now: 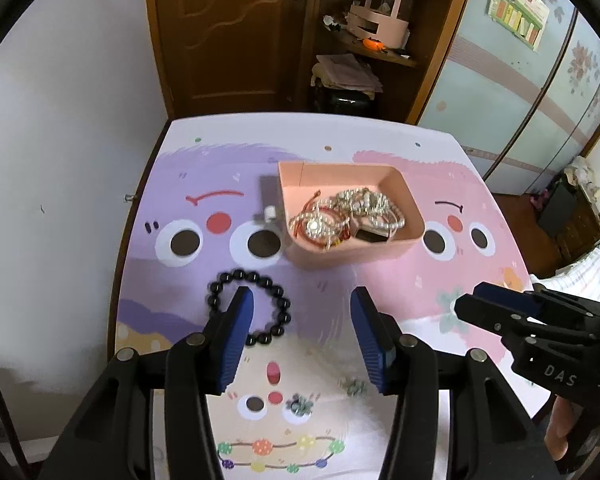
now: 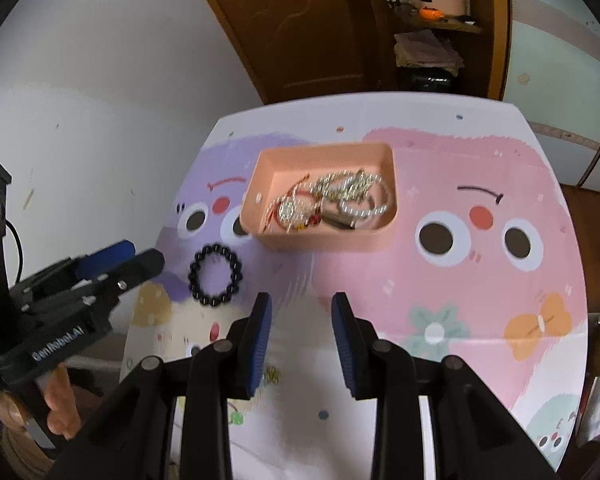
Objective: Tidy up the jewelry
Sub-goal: 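Move the left tool to a teal flower earring and close on it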
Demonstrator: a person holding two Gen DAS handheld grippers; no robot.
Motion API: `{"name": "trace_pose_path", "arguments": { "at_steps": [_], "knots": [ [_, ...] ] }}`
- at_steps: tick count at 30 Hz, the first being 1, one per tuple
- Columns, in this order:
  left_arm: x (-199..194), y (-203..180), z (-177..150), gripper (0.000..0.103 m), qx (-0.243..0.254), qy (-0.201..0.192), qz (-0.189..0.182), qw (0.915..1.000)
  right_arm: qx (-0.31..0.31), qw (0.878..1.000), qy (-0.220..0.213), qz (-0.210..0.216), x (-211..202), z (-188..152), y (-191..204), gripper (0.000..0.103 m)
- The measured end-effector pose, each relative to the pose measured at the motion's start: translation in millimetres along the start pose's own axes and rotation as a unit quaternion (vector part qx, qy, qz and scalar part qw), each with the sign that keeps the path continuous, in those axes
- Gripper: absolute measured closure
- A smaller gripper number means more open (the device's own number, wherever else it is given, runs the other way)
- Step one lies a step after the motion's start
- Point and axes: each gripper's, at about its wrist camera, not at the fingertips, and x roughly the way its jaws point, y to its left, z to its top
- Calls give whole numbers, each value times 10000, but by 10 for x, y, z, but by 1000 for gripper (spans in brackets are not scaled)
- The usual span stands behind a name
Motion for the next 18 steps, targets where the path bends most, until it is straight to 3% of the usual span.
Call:
{"name": "trace_pose_path", "arguments": {
  "at_steps": [10,18],
  "knots": [
    [249,50,-736,51,67,260,88,9996,-803,9962,311,-141,240,-552,275,72],
    [632,79,-1172,51,11,705,64,9975,-1164,9907,657,-235,588,-892,362,72]
  ]
}}
